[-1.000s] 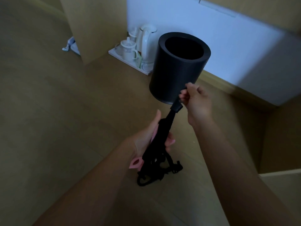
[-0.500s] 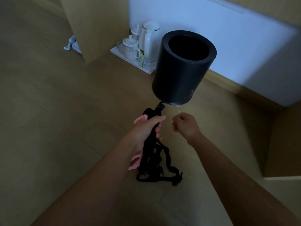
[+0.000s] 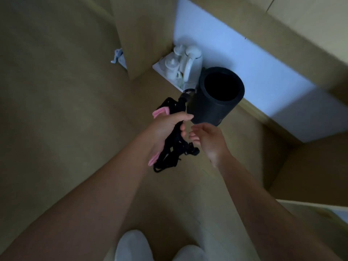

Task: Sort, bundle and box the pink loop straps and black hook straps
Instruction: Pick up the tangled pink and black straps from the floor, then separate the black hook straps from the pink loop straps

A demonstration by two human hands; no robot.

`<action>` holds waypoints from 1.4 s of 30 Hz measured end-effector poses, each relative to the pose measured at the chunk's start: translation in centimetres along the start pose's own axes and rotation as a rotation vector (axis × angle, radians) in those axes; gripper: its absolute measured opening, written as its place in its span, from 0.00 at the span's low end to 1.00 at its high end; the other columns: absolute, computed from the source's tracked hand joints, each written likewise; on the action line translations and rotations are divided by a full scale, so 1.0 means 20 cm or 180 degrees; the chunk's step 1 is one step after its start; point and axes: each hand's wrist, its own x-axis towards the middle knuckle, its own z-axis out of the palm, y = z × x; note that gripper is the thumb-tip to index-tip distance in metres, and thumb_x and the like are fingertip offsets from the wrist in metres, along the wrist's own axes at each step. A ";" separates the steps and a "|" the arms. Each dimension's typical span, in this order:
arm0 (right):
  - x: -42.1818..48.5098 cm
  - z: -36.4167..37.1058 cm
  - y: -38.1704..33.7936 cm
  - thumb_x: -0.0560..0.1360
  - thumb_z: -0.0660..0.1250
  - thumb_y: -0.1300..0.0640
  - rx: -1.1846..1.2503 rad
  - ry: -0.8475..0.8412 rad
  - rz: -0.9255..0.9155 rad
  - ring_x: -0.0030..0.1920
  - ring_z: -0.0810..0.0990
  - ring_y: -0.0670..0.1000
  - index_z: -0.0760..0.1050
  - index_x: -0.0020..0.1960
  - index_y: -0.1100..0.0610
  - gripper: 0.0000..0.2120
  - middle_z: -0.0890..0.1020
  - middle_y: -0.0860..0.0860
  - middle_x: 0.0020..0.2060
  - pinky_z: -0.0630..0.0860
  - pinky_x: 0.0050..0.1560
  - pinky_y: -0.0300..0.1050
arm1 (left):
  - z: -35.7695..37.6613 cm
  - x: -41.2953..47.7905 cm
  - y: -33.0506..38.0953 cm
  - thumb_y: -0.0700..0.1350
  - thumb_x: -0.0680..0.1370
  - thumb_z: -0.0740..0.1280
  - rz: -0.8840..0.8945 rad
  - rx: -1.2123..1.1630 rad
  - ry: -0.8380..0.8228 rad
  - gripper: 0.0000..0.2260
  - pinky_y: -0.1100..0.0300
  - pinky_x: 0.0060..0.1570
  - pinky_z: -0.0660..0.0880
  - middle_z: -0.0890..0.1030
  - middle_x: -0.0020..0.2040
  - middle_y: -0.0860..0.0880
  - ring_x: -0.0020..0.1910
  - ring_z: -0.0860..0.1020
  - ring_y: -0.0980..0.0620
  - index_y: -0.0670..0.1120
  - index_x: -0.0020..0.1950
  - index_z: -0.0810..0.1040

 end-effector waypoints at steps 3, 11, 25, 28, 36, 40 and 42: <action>-0.19 -0.03 -0.29 0.76 0.61 0.63 -0.0038 -0.0135 -0.0043 0.42 0.78 0.51 0.77 0.44 0.59 0.06 0.80 0.55 0.38 0.75 0.49 0.47 | 0.08 -0.23 0.24 0.45 0.71 0.71 0.0044 0.0004 0.0005 0.09 0.61 0.33 0.71 0.73 0.25 0.50 0.25 0.72 0.53 0.44 0.37 0.74; -0.71 -0.18 -1.04 0.78 0.60 0.61 -0.0079 -0.0187 -0.0225 0.42 0.78 0.46 0.77 0.45 0.54 0.08 0.81 0.50 0.41 0.73 0.39 0.33 | 0.31 -0.83 0.86 0.43 0.70 0.73 0.0168 -0.0436 -0.0012 0.10 0.58 0.34 0.70 0.72 0.27 0.48 0.27 0.72 0.51 0.45 0.32 0.74; -1.22 -0.45 -1.97 0.76 0.59 0.41 0.0241 -0.0118 -0.0571 0.52 0.79 0.55 0.76 0.48 0.51 0.14 0.81 0.55 0.49 0.72 0.59 0.51 | 0.61 -1.38 1.81 0.45 0.75 0.70 0.0470 -0.0390 -0.0484 0.13 0.57 0.37 0.71 0.73 0.28 0.48 0.27 0.72 0.50 0.43 0.33 0.72; -1.20 -0.46 -2.04 0.72 0.66 0.43 0.0385 -0.0407 -0.0584 0.53 0.79 0.51 0.72 0.54 0.51 0.16 0.80 0.51 0.52 0.74 0.58 0.48 | 0.68 -1.37 1.97 0.55 0.77 0.66 0.0608 -0.0215 -0.0375 0.17 0.55 0.42 0.73 0.76 0.27 0.48 0.27 0.75 0.50 0.43 0.37 0.75; -0.91 -0.59 -2.28 0.72 0.67 0.64 -0.0029 0.0465 -0.1212 0.32 0.75 0.44 0.73 0.46 0.59 0.04 0.78 0.51 0.35 0.71 0.36 0.35 | 0.88 -1.14 2.34 0.57 0.79 0.61 0.0928 0.0151 -0.0608 0.18 0.59 0.38 0.76 0.79 0.31 0.49 0.32 0.78 0.51 0.43 0.42 0.76; -0.66 -0.72 -2.40 0.72 0.65 0.64 0.0042 0.0588 -0.1305 0.32 0.74 0.49 0.73 0.47 0.61 0.05 0.76 0.53 0.34 0.71 0.35 0.43 | 0.99 -0.93 2.53 0.57 0.79 0.60 0.1132 0.0417 -0.0635 0.20 0.57 0.40 0.78 0.80 0.33 0.47 0.33 0.79 0.50 0.44 0.38 0.80; -0.53 -0.80 -2.48 0.72 0.64 0.65 0.0156 0.0589 -0.1324 0.30 0.72 0.48 0.72 0.47 0.61 0.04 0.74 0.51 0.32 0.70 0.33 0.42 | 1.07 -0.81 2.64 0.58 0.79 0.60 0.1208 0.0583 -0.0609 0.23 0.53 0.49 0.78 0.81 0.32 0.49 0.34 0.80 0.50 0.46 0.33 0.81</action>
